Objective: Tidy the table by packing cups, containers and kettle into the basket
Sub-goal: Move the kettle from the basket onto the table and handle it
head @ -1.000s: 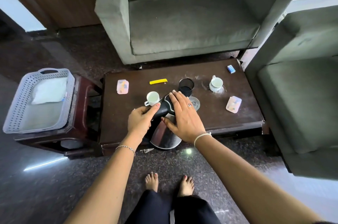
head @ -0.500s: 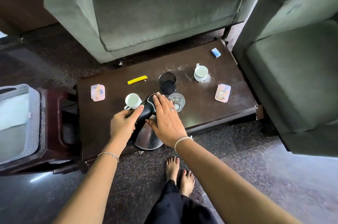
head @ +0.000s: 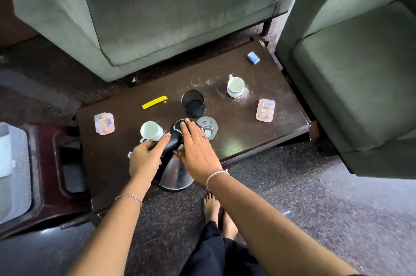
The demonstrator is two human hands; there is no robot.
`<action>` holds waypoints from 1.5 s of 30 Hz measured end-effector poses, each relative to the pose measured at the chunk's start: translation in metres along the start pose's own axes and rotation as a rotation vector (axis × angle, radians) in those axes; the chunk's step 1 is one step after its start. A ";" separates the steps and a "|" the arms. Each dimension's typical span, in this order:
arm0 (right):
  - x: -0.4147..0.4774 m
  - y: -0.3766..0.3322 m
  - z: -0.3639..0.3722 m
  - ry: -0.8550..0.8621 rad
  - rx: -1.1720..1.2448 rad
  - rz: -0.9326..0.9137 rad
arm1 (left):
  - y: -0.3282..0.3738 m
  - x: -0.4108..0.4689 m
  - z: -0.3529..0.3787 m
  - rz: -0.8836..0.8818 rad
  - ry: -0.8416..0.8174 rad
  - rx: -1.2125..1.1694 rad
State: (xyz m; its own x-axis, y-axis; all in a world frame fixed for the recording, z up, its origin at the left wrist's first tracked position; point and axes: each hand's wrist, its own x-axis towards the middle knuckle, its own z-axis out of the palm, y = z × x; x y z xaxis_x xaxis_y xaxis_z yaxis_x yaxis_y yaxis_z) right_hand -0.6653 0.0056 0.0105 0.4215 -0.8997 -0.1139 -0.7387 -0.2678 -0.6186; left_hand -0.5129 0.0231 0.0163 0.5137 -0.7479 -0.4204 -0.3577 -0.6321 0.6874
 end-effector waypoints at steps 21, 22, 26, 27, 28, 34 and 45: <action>0.012 -0.006 0.019 -0.004 0.002 0.135 | 0.011 0.028 -0.007 0.023 -0.060 0.198; 0.012 -0.006 0.018 -0.001 0.010 0.139 | 0.012 0.029 -0.007 0.026 -0.062 0.214; 0.011 -0.007 0.016 0.009 0.032 0.146 | 0.015 0.033 -0.007 0.020 -0.066 0.242; 0.012 -0.007 0.016 0.012 0.035 0.148 | 0.016 0.033 -0.007 0.020 -0.069 0.249; 0.011 -0.007 0.015 0.014 0.038 0.152 | 0.017 0.034 -0.007 0.022 -0.075 0.261; 0.011 -0.010 0.014 0.016 0.072 0.180 | 0.024 0.036 -0.009 0.037 -0.088 0.338; 0.012 -0.017 0.014 0.013 0.084 0.178 | 0.029 0.035 -0.018 0.066 -0.064 0.346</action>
State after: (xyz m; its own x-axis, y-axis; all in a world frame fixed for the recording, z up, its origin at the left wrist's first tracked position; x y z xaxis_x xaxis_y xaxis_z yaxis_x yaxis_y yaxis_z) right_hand -0.6401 0.0041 0.0085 0.2810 -0.9349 -0.2170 -0.7541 -0.0753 -0.6524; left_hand -0.4908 -0.0177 0.0323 0.4349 -0.7939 -0.4250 -0.6373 -0.6048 0.4776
